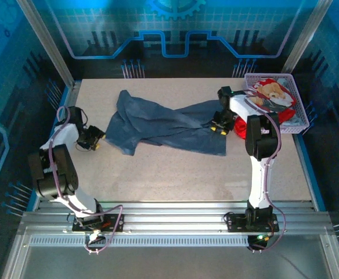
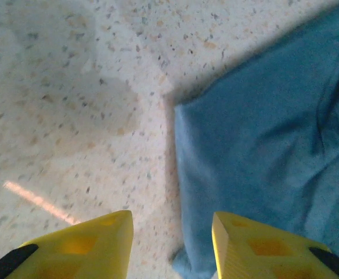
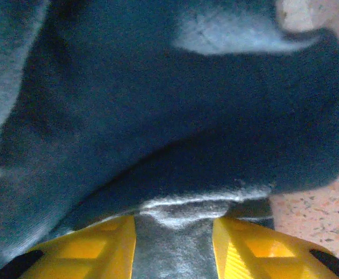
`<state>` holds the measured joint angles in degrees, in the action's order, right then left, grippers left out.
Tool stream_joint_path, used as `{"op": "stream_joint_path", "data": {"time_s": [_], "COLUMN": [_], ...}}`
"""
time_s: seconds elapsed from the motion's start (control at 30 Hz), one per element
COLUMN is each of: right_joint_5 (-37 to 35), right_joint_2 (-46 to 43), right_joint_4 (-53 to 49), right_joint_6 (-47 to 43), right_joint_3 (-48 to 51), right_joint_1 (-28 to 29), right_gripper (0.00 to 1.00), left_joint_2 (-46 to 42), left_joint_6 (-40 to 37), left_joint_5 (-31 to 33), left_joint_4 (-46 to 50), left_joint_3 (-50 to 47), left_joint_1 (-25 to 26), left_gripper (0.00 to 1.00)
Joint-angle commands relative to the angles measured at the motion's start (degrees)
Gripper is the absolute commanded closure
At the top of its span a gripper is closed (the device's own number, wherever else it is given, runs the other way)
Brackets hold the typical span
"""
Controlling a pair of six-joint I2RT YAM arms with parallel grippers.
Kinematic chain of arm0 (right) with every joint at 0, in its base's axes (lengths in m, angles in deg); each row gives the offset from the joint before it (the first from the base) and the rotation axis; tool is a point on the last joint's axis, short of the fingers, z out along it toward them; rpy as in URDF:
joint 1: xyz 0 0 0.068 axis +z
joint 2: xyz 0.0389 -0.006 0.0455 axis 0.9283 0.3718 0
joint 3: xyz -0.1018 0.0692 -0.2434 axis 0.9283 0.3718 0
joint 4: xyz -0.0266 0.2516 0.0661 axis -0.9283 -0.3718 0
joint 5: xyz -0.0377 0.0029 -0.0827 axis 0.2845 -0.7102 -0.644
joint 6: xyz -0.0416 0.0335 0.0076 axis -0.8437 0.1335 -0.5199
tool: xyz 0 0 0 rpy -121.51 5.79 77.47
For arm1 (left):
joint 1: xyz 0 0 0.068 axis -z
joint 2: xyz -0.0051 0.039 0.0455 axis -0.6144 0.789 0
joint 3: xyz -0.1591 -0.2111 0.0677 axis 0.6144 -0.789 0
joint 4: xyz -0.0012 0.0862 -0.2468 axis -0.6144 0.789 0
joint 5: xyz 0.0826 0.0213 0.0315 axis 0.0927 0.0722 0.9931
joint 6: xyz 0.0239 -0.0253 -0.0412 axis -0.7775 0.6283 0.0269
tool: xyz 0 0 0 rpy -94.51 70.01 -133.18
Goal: Fold and stack the t-shirts
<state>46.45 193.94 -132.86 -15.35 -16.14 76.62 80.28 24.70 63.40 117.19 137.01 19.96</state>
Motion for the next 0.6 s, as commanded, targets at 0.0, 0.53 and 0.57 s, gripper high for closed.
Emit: {"op": "stream_joint_path", "data": {"time_s": [0.0,0.53,0.57], "right_joint_5": [-0.8,0.7,0.8], "right_joint_2": [-2.3,-26.1,-26.9], "right_joint_4": [-3.1,-0.1,-0.1], "right_joint_6": [-1.2,0.2,0.5], "right_joint_3": [-1.2,17.2,17.8], "right_joint_1": [0.6,10.9,11.6], "right_gripper": [0.57,0.56,0.56], "left_joint_2": [5.7,10.9,10.4], "left_joint_6": [-2.4,1.3,1.6], "left_joint_5": [-2.5,-0.3,-0.4], "left_joint_4": [-0.9,-6.4,-6.9], "left_joint_3": [2.6,5.3,5.3], "left_joint_1": [0.3,3.2,3.3], "left_gripper": [0.60,0.83,0.83]}}
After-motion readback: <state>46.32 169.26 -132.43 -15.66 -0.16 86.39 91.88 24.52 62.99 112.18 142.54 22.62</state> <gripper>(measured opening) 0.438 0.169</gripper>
